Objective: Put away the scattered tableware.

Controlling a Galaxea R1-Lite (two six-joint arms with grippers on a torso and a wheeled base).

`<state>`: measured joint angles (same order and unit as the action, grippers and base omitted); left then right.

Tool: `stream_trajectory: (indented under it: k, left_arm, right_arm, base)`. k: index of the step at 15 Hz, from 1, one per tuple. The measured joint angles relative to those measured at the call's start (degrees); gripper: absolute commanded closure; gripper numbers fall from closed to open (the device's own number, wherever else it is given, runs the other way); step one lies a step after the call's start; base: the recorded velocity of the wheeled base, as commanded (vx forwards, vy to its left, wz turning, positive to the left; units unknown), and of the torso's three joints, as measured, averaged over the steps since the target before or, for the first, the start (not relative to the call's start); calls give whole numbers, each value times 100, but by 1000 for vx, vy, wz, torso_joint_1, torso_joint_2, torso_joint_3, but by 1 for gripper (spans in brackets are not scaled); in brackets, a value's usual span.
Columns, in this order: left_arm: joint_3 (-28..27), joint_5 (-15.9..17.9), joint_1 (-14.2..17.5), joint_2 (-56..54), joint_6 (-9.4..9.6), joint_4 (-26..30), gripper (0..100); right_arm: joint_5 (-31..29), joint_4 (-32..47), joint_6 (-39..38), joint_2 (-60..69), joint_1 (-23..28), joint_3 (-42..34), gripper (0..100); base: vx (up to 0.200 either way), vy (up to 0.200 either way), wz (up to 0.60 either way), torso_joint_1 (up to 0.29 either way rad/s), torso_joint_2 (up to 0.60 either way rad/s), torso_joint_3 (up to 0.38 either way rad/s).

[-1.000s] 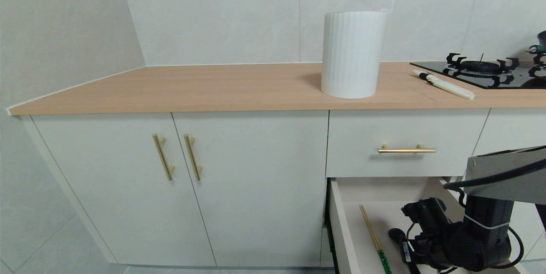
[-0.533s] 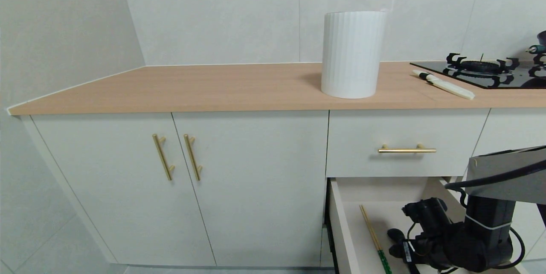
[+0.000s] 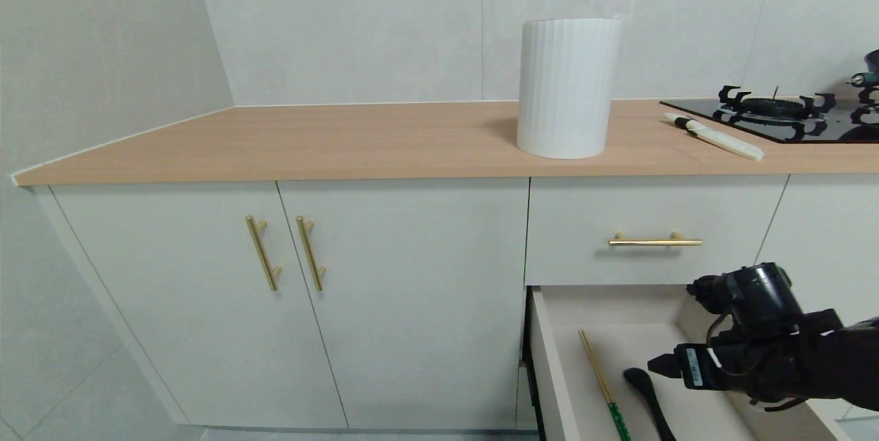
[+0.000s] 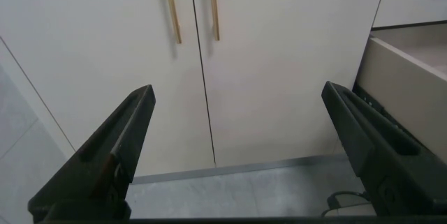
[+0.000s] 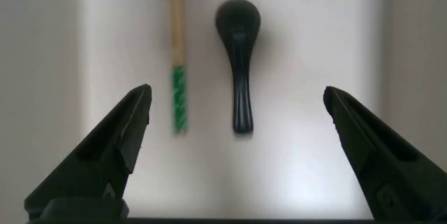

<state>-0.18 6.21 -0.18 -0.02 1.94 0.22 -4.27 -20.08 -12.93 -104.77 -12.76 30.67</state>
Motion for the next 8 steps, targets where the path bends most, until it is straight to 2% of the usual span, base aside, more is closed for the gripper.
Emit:
stream_trajectory:
  k: [2,3,5,8]
  left_arm:
    - [0,0,0,0,0,2,0]
    - [0,0,0,0,0,-1,0]
    - [0,-5,0,0,-2,-1,0]
    - [2,-5,0,0,-6,-6,0]
  right_arm:
    - [176,1403,0,1039,-156,297,0]
    - [224,1926,2,1460,-308,441,0]
    - [261,2398,0,2087,-658,631,0]
    - [252,2527,10,2511,-866,684,0]
  base:
    - [0,0,0,0,0,0]
    - [-200,0,0,-2,2,7]
    - [-200,0,0,5,0,7]
    - [-200,0,0,-2,2,2]
